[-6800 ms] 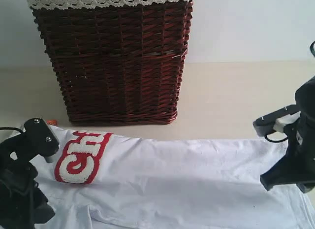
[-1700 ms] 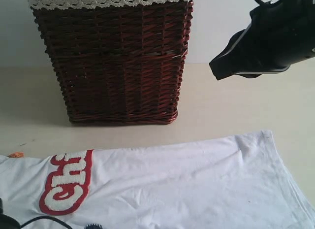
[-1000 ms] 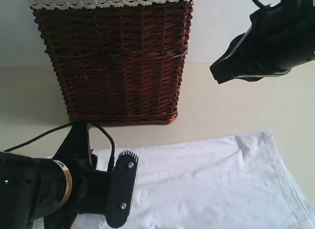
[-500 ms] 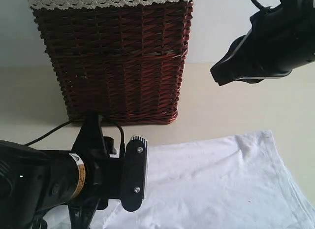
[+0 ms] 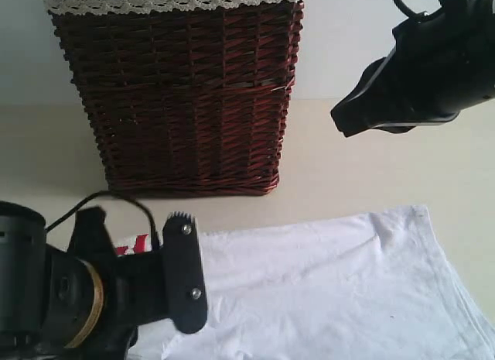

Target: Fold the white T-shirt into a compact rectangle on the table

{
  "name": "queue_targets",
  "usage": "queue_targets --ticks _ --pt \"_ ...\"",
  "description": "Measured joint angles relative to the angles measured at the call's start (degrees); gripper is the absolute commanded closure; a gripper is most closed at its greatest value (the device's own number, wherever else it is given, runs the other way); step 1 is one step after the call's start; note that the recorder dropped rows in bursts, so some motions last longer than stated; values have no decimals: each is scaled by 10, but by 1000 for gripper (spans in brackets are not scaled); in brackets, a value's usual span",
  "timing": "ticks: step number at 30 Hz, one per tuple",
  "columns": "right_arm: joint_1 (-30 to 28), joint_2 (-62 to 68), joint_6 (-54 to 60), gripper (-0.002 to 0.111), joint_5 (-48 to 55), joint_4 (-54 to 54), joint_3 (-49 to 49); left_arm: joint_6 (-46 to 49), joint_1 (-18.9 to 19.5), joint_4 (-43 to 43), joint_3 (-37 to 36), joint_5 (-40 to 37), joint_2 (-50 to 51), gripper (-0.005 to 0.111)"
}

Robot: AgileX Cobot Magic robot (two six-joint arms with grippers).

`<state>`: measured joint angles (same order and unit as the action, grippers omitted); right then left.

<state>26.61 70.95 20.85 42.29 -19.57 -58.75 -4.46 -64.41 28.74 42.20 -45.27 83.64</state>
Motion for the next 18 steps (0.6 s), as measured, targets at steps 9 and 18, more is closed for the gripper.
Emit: queue_targets --ticks 9,18 --pt "0 0 0 100 3 0 0 133 49 -145 -53 35 33 106" --pt "0 0 0 100 4 0 0 85 113 -32 -23 37 113 106"
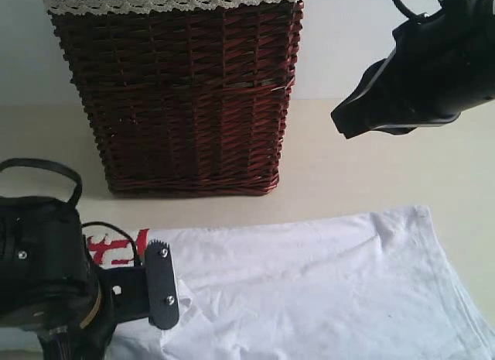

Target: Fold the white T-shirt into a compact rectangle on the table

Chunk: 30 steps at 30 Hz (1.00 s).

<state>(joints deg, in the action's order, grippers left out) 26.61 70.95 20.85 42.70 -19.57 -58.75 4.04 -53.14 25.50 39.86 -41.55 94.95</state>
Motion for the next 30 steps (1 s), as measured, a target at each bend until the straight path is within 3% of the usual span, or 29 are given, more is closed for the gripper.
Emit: queue_targets --ticks 11,17,22,27,30 --pt "0 0 0 100 1 0 0 -92 6 192 53 51 12 106" --pt "0 0 0 100 1 0 0 -201 52 301 77 58 43 106" --pt "0 0 0 100 1 0 0 -255 78 313 105 55 44 106" --pt "0 0 0 100 1 0 0 -263 50 289 121 55 -24 107" --pt "0 0 0 100 1 0 0 -239 33 205 122 54 -68 107"
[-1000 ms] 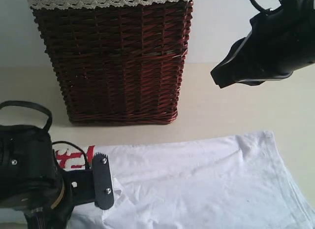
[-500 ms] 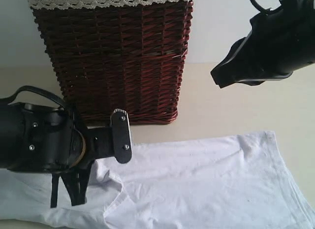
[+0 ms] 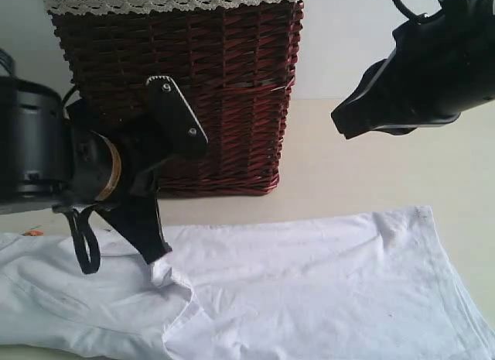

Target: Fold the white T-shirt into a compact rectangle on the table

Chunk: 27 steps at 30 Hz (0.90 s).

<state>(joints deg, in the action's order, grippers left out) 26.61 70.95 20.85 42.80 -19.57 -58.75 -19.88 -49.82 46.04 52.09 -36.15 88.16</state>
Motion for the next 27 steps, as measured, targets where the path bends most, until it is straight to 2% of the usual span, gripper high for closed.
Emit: queue_targets --ticks 4,8,14,19,27 --pt "0 0 0 100 2 0 0 157 -16 -200 -26 1 -14 107" --pt "0 0 0 100 3 0 0 243 -18 -295 -65 1 34 107" --pt "0 0 0 100 4 0 0 262 -18 -300 -62 49 92 107" --pt "0 0 0 100 4 0 0 252 -17 -257 -47 109 128 107" --pt "0 0 0 100 4 0 0 203 8 -187 0 122 147 107"
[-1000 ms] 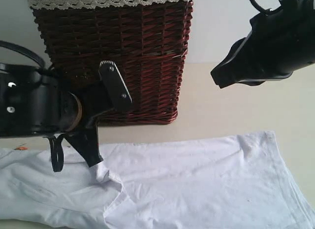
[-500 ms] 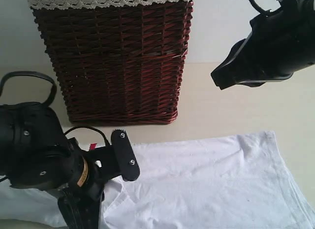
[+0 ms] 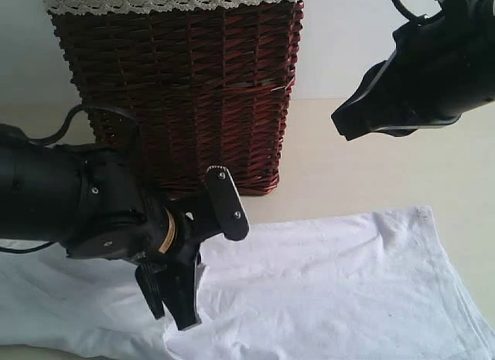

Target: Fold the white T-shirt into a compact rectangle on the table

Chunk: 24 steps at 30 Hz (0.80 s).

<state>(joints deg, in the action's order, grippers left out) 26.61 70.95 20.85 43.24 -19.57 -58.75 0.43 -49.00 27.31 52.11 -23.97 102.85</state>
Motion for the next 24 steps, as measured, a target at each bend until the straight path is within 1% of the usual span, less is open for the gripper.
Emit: queue_targets --ticks 7,9,13,15,16,20,22,24 --pt "0 0 0 100 0 0 0 -4 20 28 23 4 0 107" --pt "0 0 0 100 0 0 0 -10 21 31 30 -12 0 107" --pt "0 0 0 100 0 0 0 -20 21 15 45 -72 -5 107" --pt "0 0 0 100 0 0 0 -12 21 -23 46 -94 -11 107" --pt "0 0 0 100 0 0 0 7 21 -53 46 -101 -14 107" --pt "0 0 0 100 4 0 0 113 21 -193 24 -93 -11 107" --pt "0 0 0 100 5 0 0 146 21 -235 11 -86 1 107" --pt "0 0 0 100 6 0 0 162 21 -255 3 -86 18 107"
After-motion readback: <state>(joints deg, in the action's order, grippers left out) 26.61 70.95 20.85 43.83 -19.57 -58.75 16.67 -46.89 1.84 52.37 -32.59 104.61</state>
